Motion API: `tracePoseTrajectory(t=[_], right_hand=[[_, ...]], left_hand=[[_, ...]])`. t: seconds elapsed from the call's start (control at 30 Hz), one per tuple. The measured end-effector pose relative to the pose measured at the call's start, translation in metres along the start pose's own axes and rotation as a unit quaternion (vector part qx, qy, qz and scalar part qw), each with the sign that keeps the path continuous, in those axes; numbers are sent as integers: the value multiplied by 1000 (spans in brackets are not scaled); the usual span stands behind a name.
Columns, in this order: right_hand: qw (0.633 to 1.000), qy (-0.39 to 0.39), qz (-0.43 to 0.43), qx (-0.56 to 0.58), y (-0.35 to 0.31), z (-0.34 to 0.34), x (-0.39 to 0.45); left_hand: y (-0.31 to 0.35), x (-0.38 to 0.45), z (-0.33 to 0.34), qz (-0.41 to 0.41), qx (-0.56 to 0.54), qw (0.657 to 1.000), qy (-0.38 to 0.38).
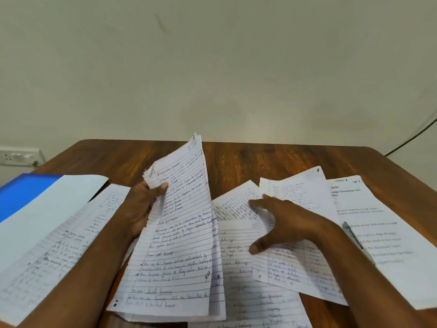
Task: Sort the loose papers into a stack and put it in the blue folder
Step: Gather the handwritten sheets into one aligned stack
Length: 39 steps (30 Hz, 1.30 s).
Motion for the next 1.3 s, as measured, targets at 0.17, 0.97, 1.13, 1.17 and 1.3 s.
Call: tracePoseTrajectory(t=[0.17,0.97,1.13,1.17,1.3], right_hand=[[998,46,-37,20,-6,-6,-5],[981,170,-89,17,-9,2,16],[987,139,-75,21,13,-9,11],[988,136,-70,21,17,-11,11],[990,122,-61,45,27,-14,10]], left_hand=[[-2,4,-7,-11,15,1000,5],[2,1,-2,16,29,999,0],[3,-1,2,19,30,999,1],[2,0,1,19,29,999,-2],[1,3,-2,22,44,999,4]])
Point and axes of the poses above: each hand's wrist, its own x-axis towards the middle knuckle, its own z-axis out of the palm, y = z × x, the point moved 5 cm from there along x, towards the middle knuckle, and after that the axes turned 6 degrees about x, right-handed, at the moved point
